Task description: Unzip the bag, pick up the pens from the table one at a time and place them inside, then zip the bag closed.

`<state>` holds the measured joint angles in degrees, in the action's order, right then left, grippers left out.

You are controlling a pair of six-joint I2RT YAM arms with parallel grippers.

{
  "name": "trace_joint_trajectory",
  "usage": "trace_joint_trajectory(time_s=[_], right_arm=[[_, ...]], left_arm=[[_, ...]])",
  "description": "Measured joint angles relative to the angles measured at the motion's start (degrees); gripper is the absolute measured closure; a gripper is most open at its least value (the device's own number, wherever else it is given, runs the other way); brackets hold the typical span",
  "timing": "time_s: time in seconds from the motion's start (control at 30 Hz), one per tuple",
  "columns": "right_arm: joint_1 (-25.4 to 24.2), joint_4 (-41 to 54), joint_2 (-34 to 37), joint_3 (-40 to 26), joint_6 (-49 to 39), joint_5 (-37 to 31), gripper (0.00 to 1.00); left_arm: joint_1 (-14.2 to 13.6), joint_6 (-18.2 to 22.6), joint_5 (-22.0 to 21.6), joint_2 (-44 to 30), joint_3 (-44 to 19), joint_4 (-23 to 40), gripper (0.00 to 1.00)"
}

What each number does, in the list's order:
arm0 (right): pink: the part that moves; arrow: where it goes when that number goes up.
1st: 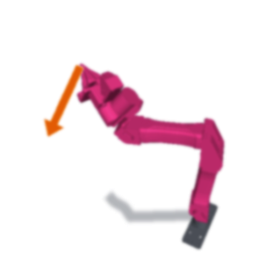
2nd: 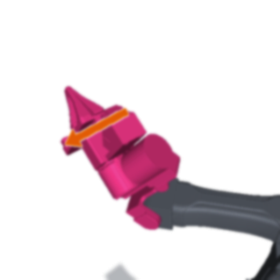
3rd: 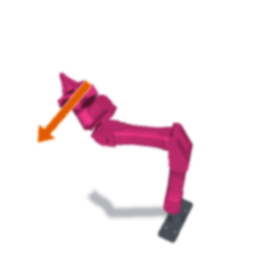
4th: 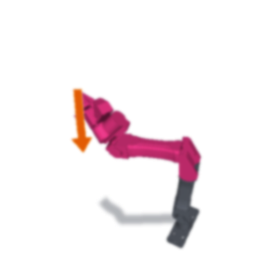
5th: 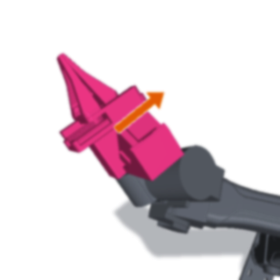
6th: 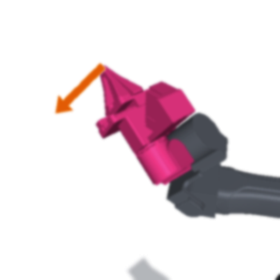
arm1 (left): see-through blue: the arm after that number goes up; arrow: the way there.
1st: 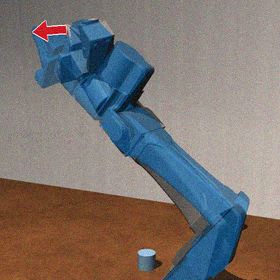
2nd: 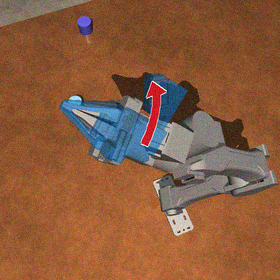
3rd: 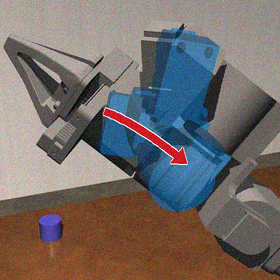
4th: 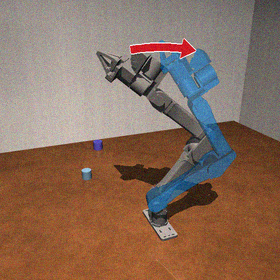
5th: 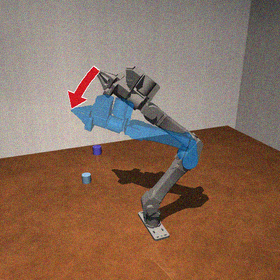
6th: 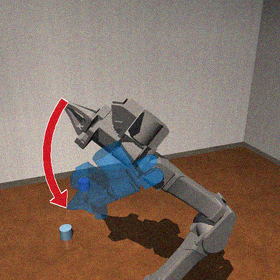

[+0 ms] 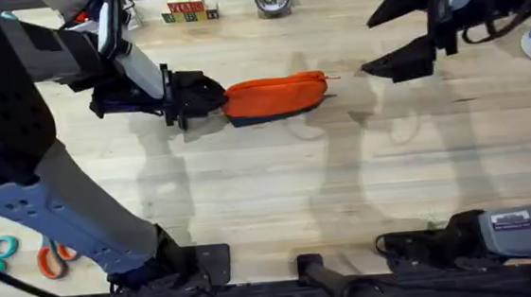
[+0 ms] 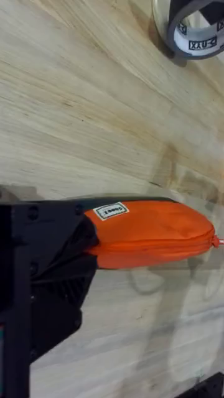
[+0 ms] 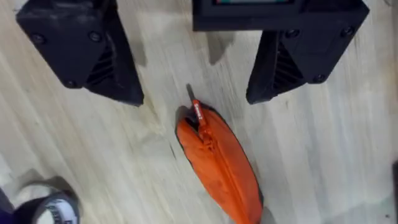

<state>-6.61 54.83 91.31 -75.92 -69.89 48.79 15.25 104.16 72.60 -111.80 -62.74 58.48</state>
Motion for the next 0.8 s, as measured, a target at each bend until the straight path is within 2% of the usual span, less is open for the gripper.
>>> trace_joint_trajectory(time_s=[0.43, 0.8], right_arm=[[0.0, -1.6, 9.2, 0.0, -3.5, 7.0, 0.007], [2.4, -1.7, 9.8, 0.0, -8.6, 8.0, 0.007]], left_arm=[[0.0, -0.3, 0.0, 0.0, 0.0, 0.0, 0.959], [0.0, -0.5, 0.0, 0.0, 0.0, 0.0, 0.959]])
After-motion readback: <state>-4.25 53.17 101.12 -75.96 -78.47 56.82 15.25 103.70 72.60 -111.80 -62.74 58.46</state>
